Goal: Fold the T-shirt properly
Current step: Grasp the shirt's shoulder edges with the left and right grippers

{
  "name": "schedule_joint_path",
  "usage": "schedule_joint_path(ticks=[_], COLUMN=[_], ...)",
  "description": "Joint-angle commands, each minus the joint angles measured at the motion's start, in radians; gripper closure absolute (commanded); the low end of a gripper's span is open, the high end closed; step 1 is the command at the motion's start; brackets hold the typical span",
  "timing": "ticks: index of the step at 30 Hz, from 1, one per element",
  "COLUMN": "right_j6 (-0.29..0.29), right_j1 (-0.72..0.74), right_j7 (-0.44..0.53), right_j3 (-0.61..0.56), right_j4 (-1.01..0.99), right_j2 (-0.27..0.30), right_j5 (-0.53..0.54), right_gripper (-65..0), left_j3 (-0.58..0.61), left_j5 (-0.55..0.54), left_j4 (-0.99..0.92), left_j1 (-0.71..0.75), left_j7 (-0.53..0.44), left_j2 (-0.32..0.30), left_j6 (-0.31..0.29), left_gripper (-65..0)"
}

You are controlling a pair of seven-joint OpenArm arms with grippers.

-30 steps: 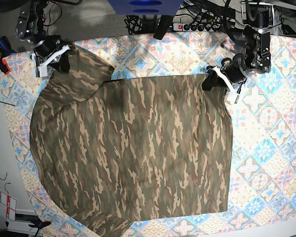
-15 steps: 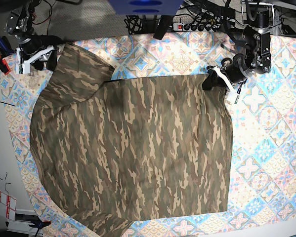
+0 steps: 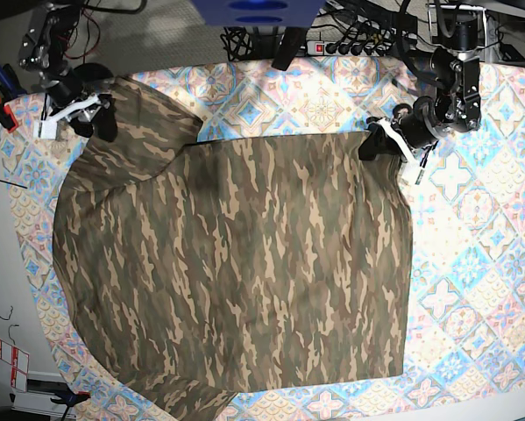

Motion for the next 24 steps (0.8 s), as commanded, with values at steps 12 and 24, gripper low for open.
schedule_joint_path(ticks=[12,24], right_j6=[-0.025,-0.025], right_j1=[-0.054,-0.056], right_j7=[-0.212,-0.330], right_j3=[-0.021,-0.084], right_j4=[-0.009,0.037], right_j2=[-0.022,-0.061], right_j5=[-0.034,-0.037], right_gripper=[-40.0,-40.0], left_j3=[0.006,0.006], left_j5=[0.101,0.103], left_j4=[-0.013,-0.014], left_j1=[0.018,0.007], left_j7=[0.111,0.111], left_j2=[-0.010,-0.010], left_j6=[0.036,0.036], left_gripper=[-1.1,-1.1])
